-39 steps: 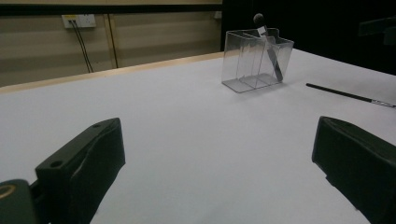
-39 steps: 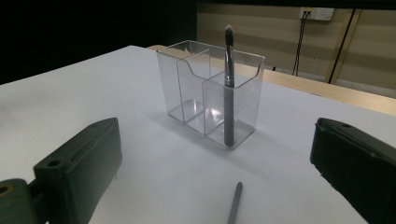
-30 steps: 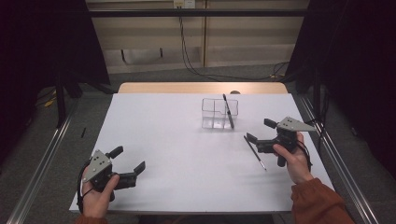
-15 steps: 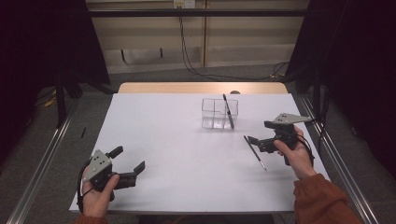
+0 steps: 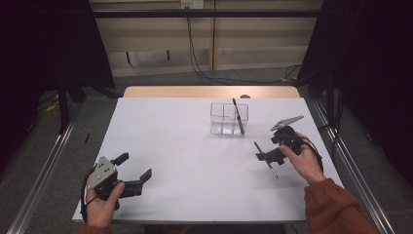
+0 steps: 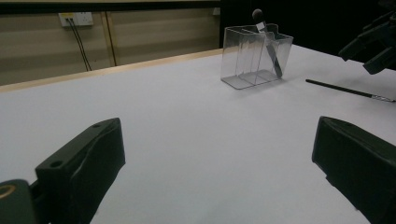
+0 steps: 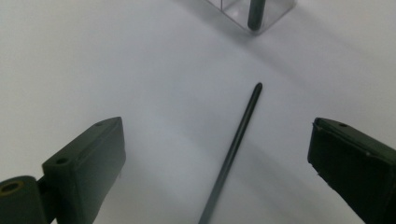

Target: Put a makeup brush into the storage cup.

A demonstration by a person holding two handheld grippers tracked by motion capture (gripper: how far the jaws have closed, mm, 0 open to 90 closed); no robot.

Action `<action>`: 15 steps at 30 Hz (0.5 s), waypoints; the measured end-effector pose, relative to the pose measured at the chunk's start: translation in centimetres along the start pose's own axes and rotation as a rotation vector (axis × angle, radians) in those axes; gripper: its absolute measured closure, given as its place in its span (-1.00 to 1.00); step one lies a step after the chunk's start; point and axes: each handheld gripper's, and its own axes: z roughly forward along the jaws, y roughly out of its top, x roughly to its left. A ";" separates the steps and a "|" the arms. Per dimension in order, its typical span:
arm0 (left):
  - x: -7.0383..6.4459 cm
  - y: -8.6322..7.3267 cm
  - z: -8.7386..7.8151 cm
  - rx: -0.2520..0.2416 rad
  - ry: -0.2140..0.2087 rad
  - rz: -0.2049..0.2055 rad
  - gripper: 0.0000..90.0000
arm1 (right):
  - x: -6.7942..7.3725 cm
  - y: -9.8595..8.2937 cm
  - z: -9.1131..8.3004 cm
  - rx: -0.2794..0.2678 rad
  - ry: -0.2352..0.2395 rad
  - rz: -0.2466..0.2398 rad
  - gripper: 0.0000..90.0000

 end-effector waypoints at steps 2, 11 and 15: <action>0.0 0.0 0.0 -0.002 0.000 -0.001 -0.94 | -0.1 0.2 0.1 0.041 0.007 -0.012 -0.91; 0.0 0.0 0.0 0.001 0.000 0.001 -0.94 | -0.1 1.0 1.3 0.245 -0.004 -0.034 -0.84; 0.0 0.0 0.0 0.004 -0.001 0.007 -0.94 | -0.3 1.4 1.6 0.324 0.004 -0.061 -0.81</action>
